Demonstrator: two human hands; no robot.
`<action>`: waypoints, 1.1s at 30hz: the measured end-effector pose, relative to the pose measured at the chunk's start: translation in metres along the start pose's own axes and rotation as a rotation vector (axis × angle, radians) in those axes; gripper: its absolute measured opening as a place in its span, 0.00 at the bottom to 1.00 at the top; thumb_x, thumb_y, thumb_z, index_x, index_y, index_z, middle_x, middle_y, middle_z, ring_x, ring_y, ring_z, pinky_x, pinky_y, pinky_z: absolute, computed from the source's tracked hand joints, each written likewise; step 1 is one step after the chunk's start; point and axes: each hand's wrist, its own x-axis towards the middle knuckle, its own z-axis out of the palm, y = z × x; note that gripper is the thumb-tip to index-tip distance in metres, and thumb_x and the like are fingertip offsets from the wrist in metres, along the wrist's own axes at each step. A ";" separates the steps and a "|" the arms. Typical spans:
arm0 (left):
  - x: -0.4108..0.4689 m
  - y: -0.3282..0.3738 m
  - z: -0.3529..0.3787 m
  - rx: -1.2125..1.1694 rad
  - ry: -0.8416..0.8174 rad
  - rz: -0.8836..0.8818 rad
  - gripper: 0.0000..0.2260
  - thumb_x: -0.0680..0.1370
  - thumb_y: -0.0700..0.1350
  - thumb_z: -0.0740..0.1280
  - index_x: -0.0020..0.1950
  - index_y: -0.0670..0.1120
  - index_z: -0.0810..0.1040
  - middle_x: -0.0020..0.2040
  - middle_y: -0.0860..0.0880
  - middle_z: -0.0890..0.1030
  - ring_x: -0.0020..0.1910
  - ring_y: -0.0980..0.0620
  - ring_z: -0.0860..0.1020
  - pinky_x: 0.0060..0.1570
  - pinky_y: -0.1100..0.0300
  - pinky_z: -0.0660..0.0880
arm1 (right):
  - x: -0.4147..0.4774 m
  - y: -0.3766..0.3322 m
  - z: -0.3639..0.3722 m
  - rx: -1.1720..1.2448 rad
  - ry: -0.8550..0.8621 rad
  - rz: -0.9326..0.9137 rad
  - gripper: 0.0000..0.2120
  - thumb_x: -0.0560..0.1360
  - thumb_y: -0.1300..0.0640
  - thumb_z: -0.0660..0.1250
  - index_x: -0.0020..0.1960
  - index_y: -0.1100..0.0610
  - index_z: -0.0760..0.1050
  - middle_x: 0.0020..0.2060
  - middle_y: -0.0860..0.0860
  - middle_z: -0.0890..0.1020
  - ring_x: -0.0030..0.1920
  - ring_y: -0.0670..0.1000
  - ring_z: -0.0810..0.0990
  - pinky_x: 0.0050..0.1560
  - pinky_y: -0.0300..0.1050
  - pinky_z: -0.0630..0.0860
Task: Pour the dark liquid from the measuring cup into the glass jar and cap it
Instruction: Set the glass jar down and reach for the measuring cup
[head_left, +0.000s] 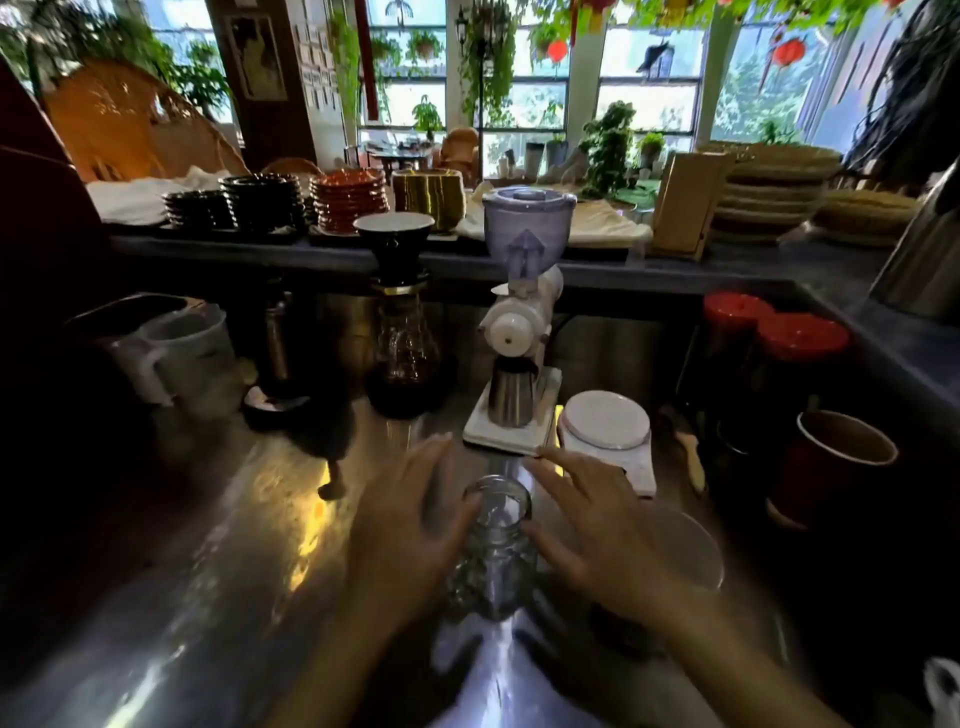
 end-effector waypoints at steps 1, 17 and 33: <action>-0.004 -0.004 0.006 -0.019 -0.042 -0.009 0.27 0.71 0.56 0.67 0.68 0.49 0.70 0.66 0.47 0.75 0.65 0.49 0.72 0.65 0.47 0.70 | -0.004 0.002 0.005 -0.016 -0.049 -0.035 0.25 0.71 0.46 0.63 0.65 0.55 0.69 0.61 0.57 0.75 0.59 0.57 0.74 0.58 0.47 0.65; -0.008 -0.017 0.051 -0.176 -0.212 -0.145 0.30 0.65 0.51 0.76 0.65 0.54 0.68 0.56 0.58 0.72 0.55 0.57 0.73 0.57 0.58 0.69 | 0.008 0.008 0.017 -0.047 -0.096 -0.159 0.05 0.69 0.60 0.67 0.41 0.58 0.81 0.37 0.54 0.83 0.39 0.55 0.79 0.40 0.45 0.70; 0.041 -0.042 0.060 -0.583 -0.714 -0.265 0.33 0.65 0.32 0.75 0.59 0.61 0.71 0.64 0.47 0.74 0.63 0.46 0.74 0.58 0.45 0.77 | 0.013 0.001 0.021 -0.050 -0.144 -0.076 0.07 0.66 0.60 0.75 0.40 0.59 0.78 0.38 0.56 0.83 0.39 0.56 0.78 0.43 0.45 0.67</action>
